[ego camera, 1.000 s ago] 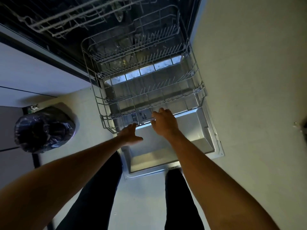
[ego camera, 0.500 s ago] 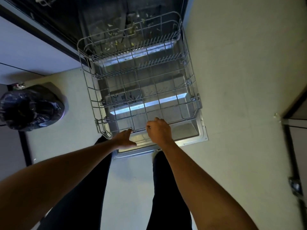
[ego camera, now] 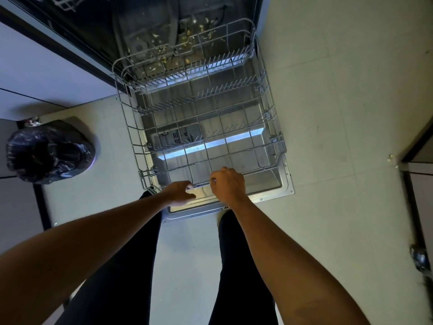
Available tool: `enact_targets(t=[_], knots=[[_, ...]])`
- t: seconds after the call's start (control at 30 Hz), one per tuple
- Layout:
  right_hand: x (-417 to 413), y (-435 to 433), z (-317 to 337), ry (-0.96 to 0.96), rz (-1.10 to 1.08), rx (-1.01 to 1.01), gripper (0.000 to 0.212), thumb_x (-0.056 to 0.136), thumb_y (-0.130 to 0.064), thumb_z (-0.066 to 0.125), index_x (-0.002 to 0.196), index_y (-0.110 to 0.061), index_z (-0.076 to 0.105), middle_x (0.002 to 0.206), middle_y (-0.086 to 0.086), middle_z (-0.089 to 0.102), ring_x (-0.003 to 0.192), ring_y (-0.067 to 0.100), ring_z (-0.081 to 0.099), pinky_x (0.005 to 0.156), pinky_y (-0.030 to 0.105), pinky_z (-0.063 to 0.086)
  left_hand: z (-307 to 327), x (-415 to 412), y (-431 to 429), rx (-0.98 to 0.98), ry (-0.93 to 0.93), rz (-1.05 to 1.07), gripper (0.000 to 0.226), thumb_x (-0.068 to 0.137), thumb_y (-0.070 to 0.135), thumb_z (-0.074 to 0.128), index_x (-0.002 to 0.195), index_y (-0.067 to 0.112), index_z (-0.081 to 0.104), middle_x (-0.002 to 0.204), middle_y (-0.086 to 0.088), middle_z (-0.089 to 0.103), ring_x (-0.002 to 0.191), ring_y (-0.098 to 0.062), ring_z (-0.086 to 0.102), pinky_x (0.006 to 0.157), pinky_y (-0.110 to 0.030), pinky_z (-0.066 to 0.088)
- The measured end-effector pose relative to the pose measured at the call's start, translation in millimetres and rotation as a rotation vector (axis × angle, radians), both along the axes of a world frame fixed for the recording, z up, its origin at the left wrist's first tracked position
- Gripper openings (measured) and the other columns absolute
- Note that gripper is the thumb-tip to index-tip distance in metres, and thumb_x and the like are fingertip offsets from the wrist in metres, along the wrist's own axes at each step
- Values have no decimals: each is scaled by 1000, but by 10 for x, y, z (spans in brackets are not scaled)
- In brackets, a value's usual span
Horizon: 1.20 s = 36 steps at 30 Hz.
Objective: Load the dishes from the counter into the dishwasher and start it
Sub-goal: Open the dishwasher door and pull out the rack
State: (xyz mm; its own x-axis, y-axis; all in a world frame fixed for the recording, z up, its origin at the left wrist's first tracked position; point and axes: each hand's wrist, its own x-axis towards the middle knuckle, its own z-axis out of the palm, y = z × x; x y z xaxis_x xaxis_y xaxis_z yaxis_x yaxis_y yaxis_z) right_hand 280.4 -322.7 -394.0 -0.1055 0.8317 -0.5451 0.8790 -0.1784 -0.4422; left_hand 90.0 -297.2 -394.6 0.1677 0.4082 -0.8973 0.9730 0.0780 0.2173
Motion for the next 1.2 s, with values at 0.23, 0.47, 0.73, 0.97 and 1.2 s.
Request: enact_targets(t=[0.23,0.47,0.73,0.97,1.2], knots=[[-20,566,331,8,-2,22,29,95,-33,60,120,-19,69,120,6,61,108,28,60,86,38,51,458,26,683,169,-160,81,28,92,26,65,120,20,65,120,-1,68,106,-14,64,97,-31,50],[-122,1830,1005,56,-43,286,31,91,-24,63,120,-16,67,122,10,59,113,33,54,84,39,49,1324,-166,1852,529,-383,235,20,95,17,60,114,18,66,117,3,66,109,-12,61,97,-33,50],[-407,3358,1855,37,-16,687,45,84,-25,64,127,-15,65,129,16,59,118,42,53,86,49,54,1986,-561,3152,1122,-356,57,43,79,16,63,122,13,62,123,-11,61,114,-30,55,98,-40,46],[-598,4149,1852,-156,138,692,46,93,-49,53,131,-24,62,146,11,51,137,37,42,115,59,27,1946,-664,3877,1114,-162,-156,61,85,44,54,138,15,47,137,-13,53,126,-32,48,101,-48,45],[-678,4282,1813,-303,181,421,48,100,-63,28,129,-38,57,132,0,63,128,31,51,117,53,14,1807,-811,4064,1048,-130,-141,52,100,52,28,109,20,68,112,-5,70,102,-25,65,85,-33,46]])
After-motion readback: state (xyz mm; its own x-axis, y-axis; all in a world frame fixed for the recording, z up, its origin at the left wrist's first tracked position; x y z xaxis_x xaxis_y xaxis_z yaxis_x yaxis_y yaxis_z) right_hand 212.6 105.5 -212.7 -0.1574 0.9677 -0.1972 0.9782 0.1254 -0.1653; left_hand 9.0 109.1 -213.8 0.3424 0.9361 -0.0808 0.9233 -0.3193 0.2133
